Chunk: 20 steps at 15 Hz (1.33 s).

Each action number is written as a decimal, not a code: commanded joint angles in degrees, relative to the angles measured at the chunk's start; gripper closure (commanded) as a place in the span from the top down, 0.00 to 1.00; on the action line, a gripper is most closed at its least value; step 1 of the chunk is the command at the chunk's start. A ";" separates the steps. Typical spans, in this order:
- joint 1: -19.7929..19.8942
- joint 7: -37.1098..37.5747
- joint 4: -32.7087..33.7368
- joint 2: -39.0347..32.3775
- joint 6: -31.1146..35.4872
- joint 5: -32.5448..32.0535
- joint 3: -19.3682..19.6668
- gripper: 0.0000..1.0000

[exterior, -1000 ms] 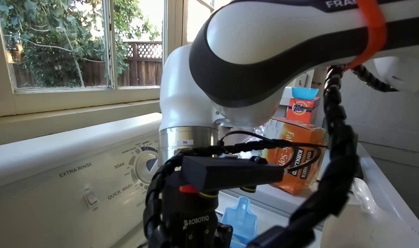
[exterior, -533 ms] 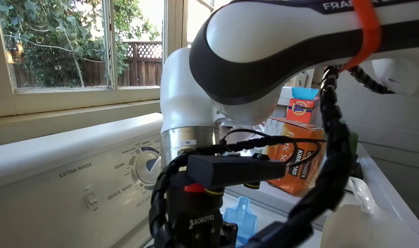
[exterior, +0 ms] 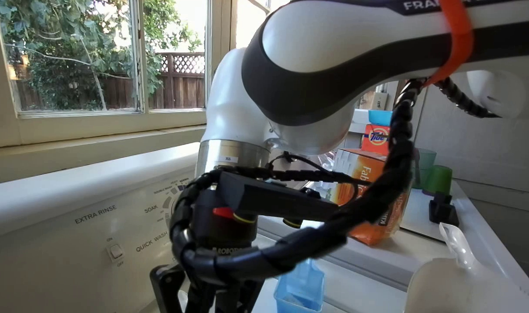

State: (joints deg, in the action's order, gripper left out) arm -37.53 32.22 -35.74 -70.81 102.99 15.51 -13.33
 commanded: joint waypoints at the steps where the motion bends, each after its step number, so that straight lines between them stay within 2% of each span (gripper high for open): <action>1: -0.12 -0.71 -0.06 0.74 7.56 0.60 -0.36 0.07; 5: 0.02 -0.36 -1.28 1.47 15.63 0.68 -0.53 0.07; 10: -0.31 1.37 -2.87 2.59 21.60 0.21 0.09 0.07; 17: -0.33 3.75 -5.51 4.53 21.45 -0.58 1.28 0.07; 20: 1.22 0.91 -8.71 7.03 19.14 0.36 0.13 0.07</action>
State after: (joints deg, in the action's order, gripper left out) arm -37.67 34.68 -38.78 -67.48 122.17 15.54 -13.02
